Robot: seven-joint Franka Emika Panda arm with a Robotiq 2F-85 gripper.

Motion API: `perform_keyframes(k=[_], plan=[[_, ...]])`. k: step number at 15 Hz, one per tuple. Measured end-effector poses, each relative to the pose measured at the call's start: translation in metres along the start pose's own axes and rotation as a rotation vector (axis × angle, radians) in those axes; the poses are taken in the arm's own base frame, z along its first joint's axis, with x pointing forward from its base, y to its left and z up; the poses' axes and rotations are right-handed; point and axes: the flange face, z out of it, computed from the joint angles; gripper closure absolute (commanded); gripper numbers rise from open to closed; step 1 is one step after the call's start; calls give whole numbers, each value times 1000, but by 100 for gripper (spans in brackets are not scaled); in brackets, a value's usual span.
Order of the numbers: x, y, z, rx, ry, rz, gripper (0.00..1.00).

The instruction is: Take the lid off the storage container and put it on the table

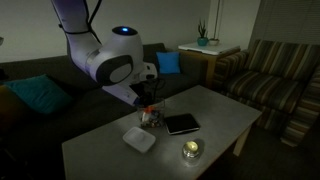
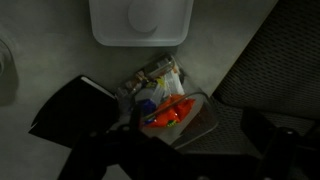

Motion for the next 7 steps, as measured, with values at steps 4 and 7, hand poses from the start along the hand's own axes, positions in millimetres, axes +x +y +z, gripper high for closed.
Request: perform_keyframes(k=[4,7], plan=[[14,-18,-35,41,3,-57,0],[17,-20,-45,70,-1,-86,0]])
